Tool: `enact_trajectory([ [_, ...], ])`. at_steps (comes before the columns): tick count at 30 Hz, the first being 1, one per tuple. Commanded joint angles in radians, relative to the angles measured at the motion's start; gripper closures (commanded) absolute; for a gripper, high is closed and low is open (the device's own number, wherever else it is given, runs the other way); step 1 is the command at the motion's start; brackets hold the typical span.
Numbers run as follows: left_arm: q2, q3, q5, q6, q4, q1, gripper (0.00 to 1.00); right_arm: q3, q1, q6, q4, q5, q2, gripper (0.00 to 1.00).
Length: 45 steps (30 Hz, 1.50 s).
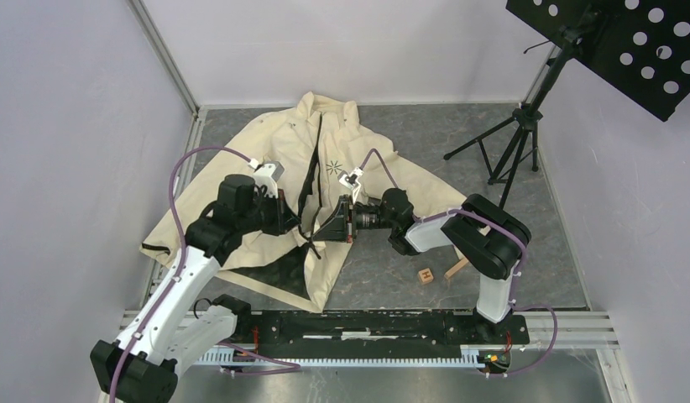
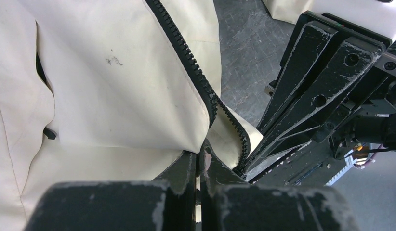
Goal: Zip up the jacket
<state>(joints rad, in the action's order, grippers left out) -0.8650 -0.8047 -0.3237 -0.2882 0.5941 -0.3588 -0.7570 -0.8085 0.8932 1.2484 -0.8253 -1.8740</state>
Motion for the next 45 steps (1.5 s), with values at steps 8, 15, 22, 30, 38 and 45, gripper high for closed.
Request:
enact_trajectory([
  [8,-0.035,-0.01,-0.002,0.002,-0.025,-0.011,0.98,-0.046,-0.03,-0.125,-0.08,0.069,0.022,1.0],
  [15,-0.043,-0.013,0.048,-0.013,-0.015,-0.012,0.98,-0.038,-0.041,-0.15,-0.079,0.089,0.04,1.0],
  [22,-0.065,-0.019,0.082,-0.035,0.001,-0.015,0.98,-0.009,-0.049,-0.124,0.026,0.137,0.064,1.0],
  [30,-0.064,-0.019,0.11,-0.077,0.008,-0.014,0.98,-0.028,-0.06,-0.166,-0.038,0.163,0.047,1.0],
  [38,-0.076,-0.03,0.128,-0.097,0.039,-0.019,0.98,-0.058,-0.068,-0.207,-0.098,0.16,0.04,1.0],
  [45,-0.096,-0.041,0.164,-0.152,0.056,-0.026,0.98,-0.085,-0.086,-0.201,-0.08,0.168,0.02,1.0],
])
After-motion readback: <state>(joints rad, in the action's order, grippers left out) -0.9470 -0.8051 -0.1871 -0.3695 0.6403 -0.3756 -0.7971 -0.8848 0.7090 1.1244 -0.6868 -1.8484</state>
